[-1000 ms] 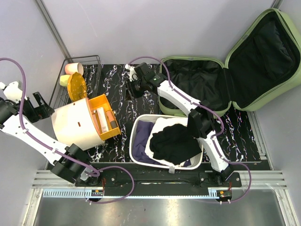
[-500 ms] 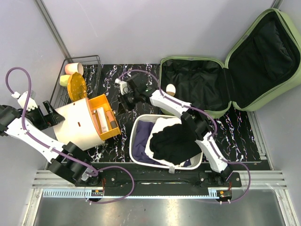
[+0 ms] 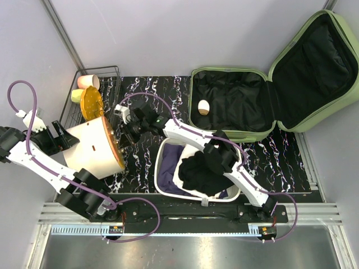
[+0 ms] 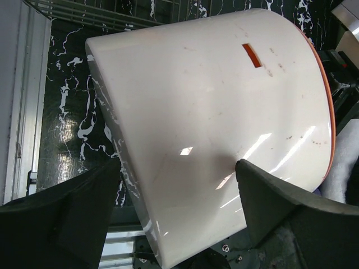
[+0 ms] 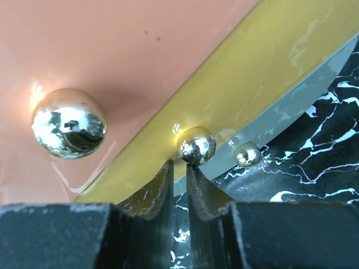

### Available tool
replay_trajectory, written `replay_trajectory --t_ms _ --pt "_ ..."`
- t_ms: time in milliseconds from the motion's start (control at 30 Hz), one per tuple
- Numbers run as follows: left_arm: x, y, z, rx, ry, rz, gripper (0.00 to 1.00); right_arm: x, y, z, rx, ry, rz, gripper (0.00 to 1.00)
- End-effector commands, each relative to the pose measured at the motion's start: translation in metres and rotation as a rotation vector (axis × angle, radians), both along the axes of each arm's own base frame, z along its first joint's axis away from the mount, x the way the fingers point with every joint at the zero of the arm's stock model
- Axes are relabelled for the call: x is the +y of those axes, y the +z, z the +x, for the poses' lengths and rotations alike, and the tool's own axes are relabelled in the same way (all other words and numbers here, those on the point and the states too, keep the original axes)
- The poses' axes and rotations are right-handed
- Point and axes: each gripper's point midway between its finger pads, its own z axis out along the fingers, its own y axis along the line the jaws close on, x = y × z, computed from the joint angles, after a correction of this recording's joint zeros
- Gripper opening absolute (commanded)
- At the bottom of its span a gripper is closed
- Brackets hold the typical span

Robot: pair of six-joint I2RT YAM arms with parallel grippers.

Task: Open, take out, and arrange the luggage

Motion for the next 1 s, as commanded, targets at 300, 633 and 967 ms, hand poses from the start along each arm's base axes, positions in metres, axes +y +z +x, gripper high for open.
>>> replay_trajectory --t_ms 300,633,967 --pt "-0.018 -0.017 -0.025 0.153 -0.022 -0.108 0.88 -0.006 0.061 0.016 -0.115 -0.03 0.098 0.4" --pt "0.001 0.042 -0.007 0.001 -0.08 0.125 0.98 -0.062 0.117 0.042 -0.117 0.029 0.22 0.74" --pt "-0.064 0.065 0.017 -0.109 -0.358 0.192 0.99 -0.05 0.159 0.025 -0.352 0.241 0.579 0.72"
